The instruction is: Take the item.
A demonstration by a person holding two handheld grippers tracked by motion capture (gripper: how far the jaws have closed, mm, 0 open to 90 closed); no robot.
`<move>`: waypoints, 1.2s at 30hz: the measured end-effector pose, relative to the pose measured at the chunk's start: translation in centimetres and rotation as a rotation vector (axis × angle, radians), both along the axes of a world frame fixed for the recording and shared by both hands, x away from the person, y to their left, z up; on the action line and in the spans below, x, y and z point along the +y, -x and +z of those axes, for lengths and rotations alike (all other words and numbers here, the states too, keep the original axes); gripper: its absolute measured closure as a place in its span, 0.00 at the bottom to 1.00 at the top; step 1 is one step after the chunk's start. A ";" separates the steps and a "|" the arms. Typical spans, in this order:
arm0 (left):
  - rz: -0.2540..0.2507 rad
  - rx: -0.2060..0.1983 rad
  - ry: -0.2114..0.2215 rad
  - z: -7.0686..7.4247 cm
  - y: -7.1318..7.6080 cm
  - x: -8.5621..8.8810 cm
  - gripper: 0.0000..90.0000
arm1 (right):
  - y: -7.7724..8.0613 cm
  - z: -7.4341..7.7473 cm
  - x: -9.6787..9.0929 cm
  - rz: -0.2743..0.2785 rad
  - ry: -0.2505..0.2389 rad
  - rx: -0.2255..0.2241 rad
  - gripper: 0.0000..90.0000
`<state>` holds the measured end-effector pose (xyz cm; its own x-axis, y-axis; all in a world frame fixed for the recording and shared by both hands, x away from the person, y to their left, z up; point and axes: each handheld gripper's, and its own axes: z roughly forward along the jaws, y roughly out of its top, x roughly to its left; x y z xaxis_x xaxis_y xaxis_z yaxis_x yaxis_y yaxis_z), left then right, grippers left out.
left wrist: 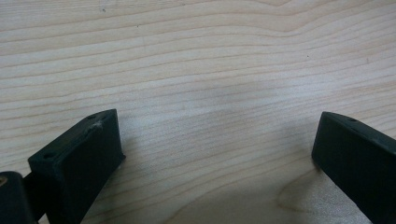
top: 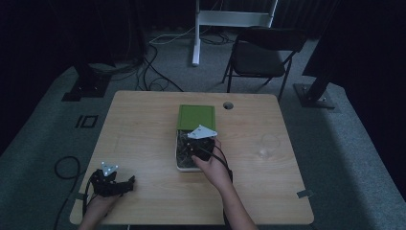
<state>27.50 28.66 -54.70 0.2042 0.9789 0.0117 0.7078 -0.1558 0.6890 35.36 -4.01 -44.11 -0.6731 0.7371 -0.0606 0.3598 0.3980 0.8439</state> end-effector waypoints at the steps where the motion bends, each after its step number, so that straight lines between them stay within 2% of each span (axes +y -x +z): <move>1: 0.000 0.000 0.000 0.0 0.0 0.0 0.02 | 0.1 0.2 -0.2 0.000 -0.001 -0.001 0.79; 9: 0.001 -0.001 0.001 0.0 0.0 0.0 0.02 | 0.4 1.2 -1.6 -0.011 -0.024 -0.003 0.80; 20: 0.000 0.000 0.001 0.0 0.0 0.0 0.02 | 0.8 1.7 -4.2 -0.046 -0.042 -0.002 0.80; 26: 0.000 0.000 0.001 0.0 0.0 0.0 0.02 | 0.9 2.1 -6.4 -0.083 -0.048 -0.011 0.80; 32: 0.001 -0.001 0.001 0.0 0.0 0.0 0.02 | 1.0 2.3 -7.4 -0.100 -0.050 -0.014 0.80; 35: 0.000 -0.001 0.001 0.0 0.0 0.0 0.02 | 1.2 2.4 -9.2 -0.128 -0.051 -0.020 0.80; 36: 0.000 -0.001 0.001 0.0 0.0 0.0 0.02 | 1.2 2.4 -9.2 -0.128 -0.051 -0.020 0.80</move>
